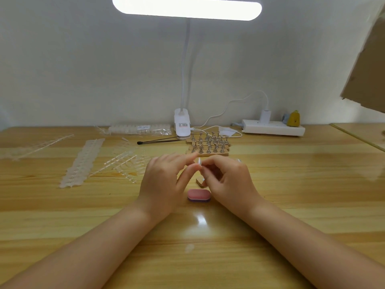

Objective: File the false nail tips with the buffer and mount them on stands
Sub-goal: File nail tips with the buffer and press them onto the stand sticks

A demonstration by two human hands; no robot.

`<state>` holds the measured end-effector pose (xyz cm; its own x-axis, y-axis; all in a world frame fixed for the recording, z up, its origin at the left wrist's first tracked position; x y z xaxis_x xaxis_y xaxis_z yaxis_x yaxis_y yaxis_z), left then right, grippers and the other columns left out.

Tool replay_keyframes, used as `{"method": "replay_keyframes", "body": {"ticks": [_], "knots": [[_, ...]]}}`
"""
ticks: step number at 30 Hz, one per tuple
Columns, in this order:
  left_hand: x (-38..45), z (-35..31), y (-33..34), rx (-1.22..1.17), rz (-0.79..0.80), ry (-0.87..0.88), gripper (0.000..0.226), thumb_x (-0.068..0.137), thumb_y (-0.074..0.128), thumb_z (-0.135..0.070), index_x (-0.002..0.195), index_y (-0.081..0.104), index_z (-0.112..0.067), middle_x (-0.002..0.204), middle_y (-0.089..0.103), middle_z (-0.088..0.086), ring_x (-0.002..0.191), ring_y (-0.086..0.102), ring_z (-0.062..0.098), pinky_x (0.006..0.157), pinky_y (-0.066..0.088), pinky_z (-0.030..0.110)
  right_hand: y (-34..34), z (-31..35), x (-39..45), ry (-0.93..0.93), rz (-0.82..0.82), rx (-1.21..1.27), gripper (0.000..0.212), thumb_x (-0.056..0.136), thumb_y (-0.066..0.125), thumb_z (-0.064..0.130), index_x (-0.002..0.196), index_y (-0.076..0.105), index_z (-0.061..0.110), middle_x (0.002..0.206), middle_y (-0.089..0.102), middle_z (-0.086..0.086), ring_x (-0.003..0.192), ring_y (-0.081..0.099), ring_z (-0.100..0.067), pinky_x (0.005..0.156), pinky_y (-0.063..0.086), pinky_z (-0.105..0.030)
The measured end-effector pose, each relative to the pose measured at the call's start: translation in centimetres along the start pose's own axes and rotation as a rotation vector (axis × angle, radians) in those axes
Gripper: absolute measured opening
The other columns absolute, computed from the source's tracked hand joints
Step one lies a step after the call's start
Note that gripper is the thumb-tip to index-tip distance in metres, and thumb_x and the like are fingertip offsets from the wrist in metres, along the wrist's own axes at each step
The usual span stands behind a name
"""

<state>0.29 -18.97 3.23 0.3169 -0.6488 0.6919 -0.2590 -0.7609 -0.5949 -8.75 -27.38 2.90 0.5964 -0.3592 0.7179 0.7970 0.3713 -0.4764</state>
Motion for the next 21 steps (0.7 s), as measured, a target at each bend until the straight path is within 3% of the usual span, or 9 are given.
{"method": "replay_keyframes", "body": {"ticks": [4, 10, 14, 17, 21], "knots": [[0.0, 1.1, -0.1, -0.033, -0.029, -0.082, 0.037, 0.095, 0.043, -0.036, 0.117, 0.066, -0.018, 0.110, 0.068, -0.007, 0.098, 0.061, 0.013, 0.092, 0.040, 0.036, 0.1, -1.2, -0.1, 0.128, 0.016, 0.033, 0.004, 0.086, 0.069, 0.008, 0.083, 0.071, 0.009, 0.066, 0.068, 0.004, 0.060, 0.066, -0.010, 0.059, 0.054, -0.028], [-0.1, 1.9, 0.3, -0.037, 0.006, -0.144, 0.038, 0.094, 0.038, -0.039, 0.113, 0.066, -0.021, 0.107, 0.066, -0.011, 0.095, 0.058, 0.010, 0.095, 0.039, 0.038, -0.4, -1.5, -0.1, 0.173, 0.012, -0.084, 0.012, 0.083, 0.071, 0.017, 0.071, 0.073, 0.019, 0.051, 0.059, 0.019, 0.054, 0.061, -0.004, 0.061, 0.046, -0.018], [-0.2, 1.8, 0.8, -0.006, 0.041, -0.135, 0.035, 0.092, 0.039, -0.039, 0.108, 0.066, -0.023, 0.101, 0.065, -0.014, 0.092, 0.057, 0.009, 0.091, 0.036, 0.033, -0.2, -1.9, -0.2, 0.209, 0.041, -0.120, 0.012, 0.083, 0.071, 0.023, 0.071, 0.073, 0.023, 0.049, 0.057, 0.015, 0.053, 0.056, -0.006, 0.067, 0.048, -0.028], [-0.2, 1.6, 0.9, -0.001, 0.050, -0.115, 0.028, 0.092, 0.045, -0.033, 0.106, 0.067, -0.023, 0.096, 0.065, -0.015, 0.087, 0.058, 0.008, 0.090, 0.038, 0.036, -0.1, -2.5, -0.4, 0.259, 0.067, -0.200, 0.017, 0.082, 0.069, 0.028, 0.065, 0.068, 0.028, 0.043, 0.047, 0.016, 0.050, 0.049, -0.004, 0.087, 0.042, -0.032], [-0.3, 0.6, 1.4, 0.016, 0.101, -0.041, 0.026, 0.086, 0.055, -0.019, 0.105, 0.071, -0.027, 0.097, 0.067, -0.010, 0.094, 0.061, 0.014, 0.086, 0.038, 0.038, 0.6, -2.6, -0.5, 0.271, 0.138, -0.256, 0.012, 0.082, 0.066, 0.029, 0.071, 0.070, 0.026, 0.047, 0.045, 0.016, 0.051, 0.046, -0.001, 0.081, 0.040, -0.034]]}}
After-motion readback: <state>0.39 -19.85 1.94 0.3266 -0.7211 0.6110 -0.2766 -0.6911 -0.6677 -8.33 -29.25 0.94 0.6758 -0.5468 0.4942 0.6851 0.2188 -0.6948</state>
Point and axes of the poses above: each hand's wrist, its own x-axis towards the middle knuckle, its own y-axis out of the palm, z = x × y, the point moved 10 cm from there along x, towards the middle knuckle
